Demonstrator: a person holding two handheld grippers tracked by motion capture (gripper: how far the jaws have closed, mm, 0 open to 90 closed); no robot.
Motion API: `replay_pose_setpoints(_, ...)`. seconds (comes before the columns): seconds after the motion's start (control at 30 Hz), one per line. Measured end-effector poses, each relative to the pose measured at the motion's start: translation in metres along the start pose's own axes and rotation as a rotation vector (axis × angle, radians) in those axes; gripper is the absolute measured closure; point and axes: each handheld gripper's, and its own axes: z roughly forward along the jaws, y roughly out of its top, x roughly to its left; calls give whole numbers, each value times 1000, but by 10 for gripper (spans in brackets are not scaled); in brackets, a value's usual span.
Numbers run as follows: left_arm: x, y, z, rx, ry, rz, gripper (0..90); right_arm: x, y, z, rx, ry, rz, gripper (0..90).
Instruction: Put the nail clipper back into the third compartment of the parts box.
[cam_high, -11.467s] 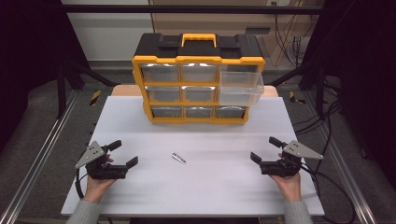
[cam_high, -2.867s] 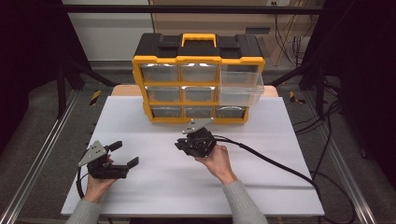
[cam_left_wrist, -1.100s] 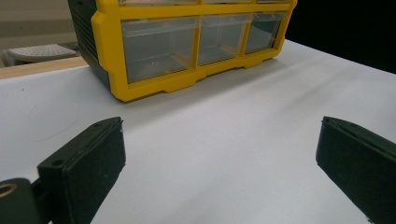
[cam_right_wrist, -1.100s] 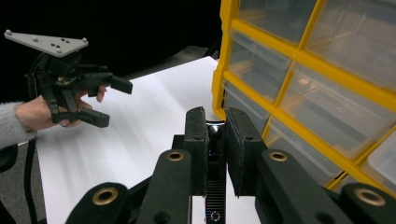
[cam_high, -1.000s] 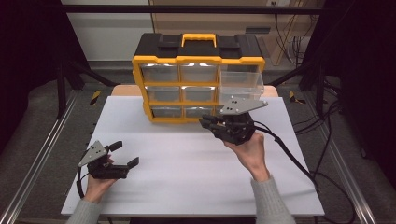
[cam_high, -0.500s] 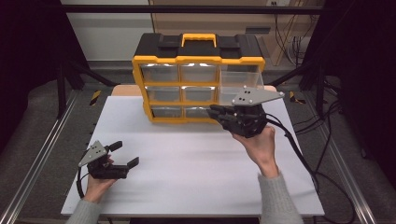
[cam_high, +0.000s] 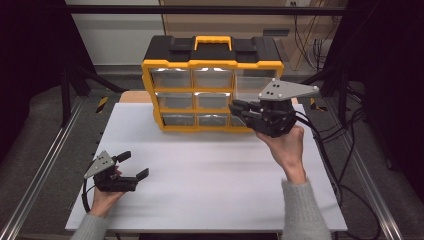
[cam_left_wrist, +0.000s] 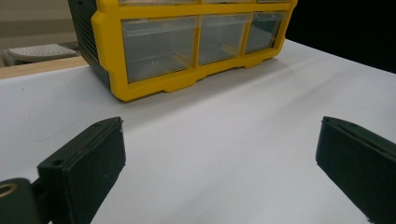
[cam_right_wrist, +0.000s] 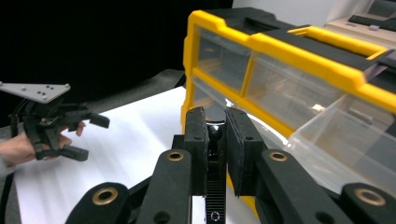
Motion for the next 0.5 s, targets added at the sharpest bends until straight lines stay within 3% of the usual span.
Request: replay_pose_setpoints(0.5, 0, 0, 0, 1, 0, -1, 13, -20, 18, -8, -12, -64, 11, 798)
